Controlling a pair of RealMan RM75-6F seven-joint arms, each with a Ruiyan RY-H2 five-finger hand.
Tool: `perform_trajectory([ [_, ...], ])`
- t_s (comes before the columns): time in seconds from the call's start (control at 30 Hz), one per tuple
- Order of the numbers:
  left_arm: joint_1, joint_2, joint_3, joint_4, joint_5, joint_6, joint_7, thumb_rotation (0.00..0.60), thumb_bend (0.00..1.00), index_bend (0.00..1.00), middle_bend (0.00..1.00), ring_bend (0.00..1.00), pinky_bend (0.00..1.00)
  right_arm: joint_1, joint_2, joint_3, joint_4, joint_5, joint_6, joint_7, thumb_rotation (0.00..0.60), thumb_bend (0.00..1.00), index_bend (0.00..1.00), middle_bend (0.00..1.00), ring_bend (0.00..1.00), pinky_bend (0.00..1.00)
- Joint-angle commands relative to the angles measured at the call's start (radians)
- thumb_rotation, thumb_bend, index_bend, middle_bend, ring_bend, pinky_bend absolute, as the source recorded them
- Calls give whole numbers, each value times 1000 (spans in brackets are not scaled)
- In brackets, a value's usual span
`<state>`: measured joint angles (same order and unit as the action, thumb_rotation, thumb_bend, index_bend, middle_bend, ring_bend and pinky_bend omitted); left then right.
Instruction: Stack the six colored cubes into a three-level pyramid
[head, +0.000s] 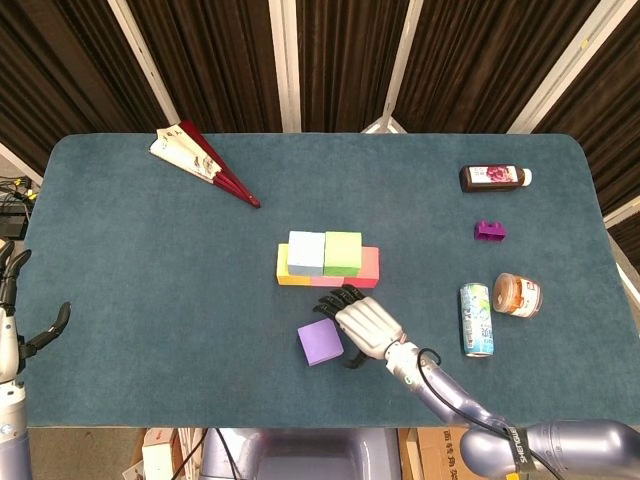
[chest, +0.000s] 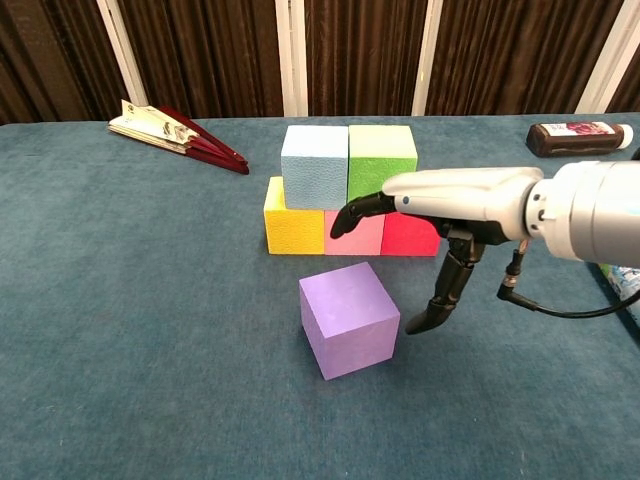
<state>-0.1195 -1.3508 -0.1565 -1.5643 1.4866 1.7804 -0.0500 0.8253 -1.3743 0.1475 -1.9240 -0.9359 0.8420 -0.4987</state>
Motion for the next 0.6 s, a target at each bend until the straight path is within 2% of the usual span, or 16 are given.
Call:
perform_trajectory([
  [0.03,1,-2,-3,-1,-5,-6,3,600,360,129,24,0,0,10,-12,-4,11,6,3,-1,600,129,216,179,95,0],
  [0.23,3,-3,-12,-11,-22,-27,6,600,360,129,13,0,0,21,-32,-12,30,8,16,8,600,130,254,217,129,0],
  [0.6,6,-11,-26,-10,-26,-33,8,600,360,129,6,0,0,42,-69,-25,72,26,27,9,600,131,275,219,130,0],
])
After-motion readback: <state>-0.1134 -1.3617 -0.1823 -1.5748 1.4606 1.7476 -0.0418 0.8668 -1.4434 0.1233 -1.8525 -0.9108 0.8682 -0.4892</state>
